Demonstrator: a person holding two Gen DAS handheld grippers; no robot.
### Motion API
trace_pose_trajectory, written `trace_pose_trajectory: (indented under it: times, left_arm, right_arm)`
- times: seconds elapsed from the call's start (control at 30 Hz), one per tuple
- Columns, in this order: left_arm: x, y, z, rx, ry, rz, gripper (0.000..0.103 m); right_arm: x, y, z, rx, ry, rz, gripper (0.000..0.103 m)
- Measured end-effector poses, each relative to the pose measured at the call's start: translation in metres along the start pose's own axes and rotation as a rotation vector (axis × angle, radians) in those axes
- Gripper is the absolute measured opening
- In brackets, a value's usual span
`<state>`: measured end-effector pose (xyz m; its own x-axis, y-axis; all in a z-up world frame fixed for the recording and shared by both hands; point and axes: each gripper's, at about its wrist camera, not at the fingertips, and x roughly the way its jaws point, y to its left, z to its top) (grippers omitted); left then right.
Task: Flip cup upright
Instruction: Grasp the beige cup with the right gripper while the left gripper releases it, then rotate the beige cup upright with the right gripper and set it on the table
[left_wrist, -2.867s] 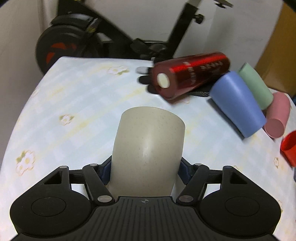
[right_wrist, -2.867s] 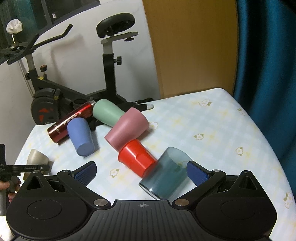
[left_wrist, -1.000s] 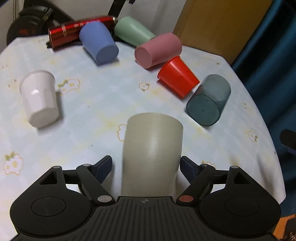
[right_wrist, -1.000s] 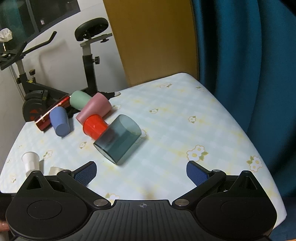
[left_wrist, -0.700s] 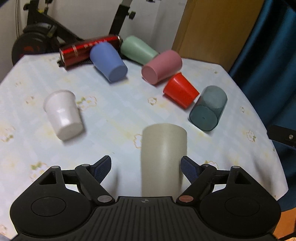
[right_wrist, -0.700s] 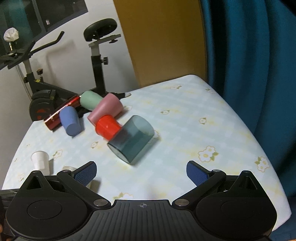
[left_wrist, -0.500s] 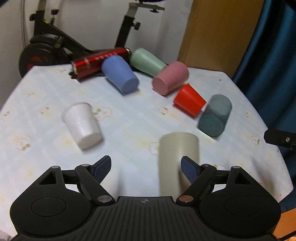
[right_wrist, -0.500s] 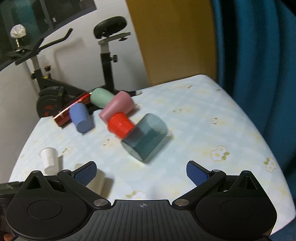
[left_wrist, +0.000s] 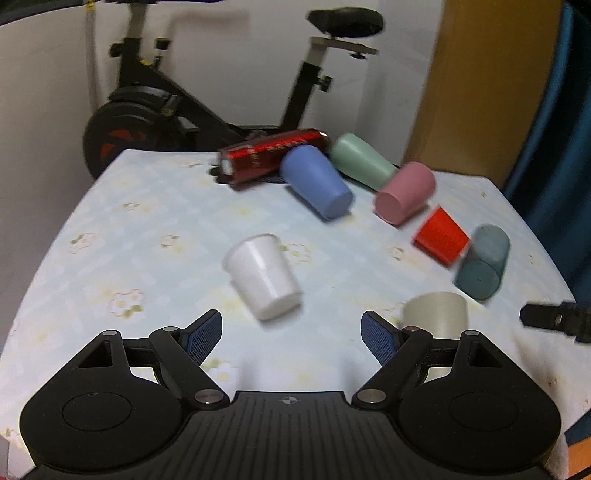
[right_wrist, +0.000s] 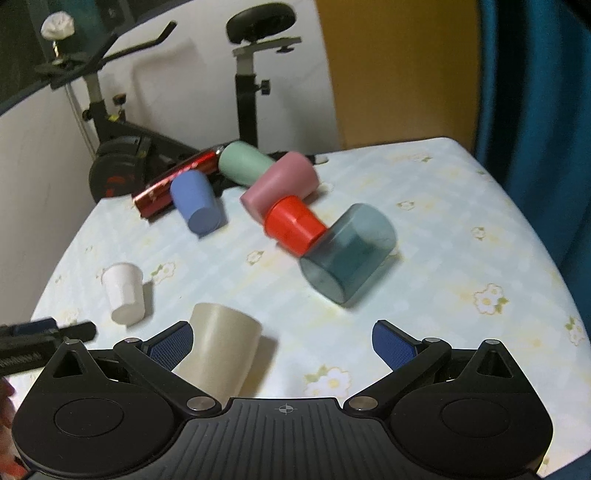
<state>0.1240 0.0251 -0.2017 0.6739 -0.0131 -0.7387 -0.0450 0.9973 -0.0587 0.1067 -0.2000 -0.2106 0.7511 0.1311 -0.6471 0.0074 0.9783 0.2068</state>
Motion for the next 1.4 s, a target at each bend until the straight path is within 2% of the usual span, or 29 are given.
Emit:
trace_pose_trajectory:
  times: [0.33,0.67,0.93,1.1,1.27,1.4]
  left_arm:
    - [-0.019,0.06,-0.002,-0.15,-0.06,0.101,0.085]
    - [-0.035,0.09,-0.013,-0.229,-0.095,0.169,0.085]
    - [-0.035,0.094,-0.018,-0.241,-0.082,0.167,0.085]
    - [-0.036,0.089,-0.018,-0.224,-0.082,0.155,0.085]
    - [-0.038,0.083,-0.021,-0.208,-0.076,0.141,0.085]
    - [-0.039,0.081,-0.022,-0.196,-0.072,0.131,0.085]
  right_arm:
    - [0.047,0.029,-0.001,-0.036,0.121,0.027,0.099]
    - [0.082,0.056,-0.001,-0.099,0.202,0.023,0.098]
    - [0.097,0.052,-0.001,-0.076,0.231,0.019,0.092]
    - [0.105,0.049,-0.006,-0.044,0.259,0.048,0.078]
    - [0.104,0.048,-0.008,-0.028,0.254,0.082,0.069]
    - [0.101,0.049,-0.01,-0.049,0.239,0.069,0.069]
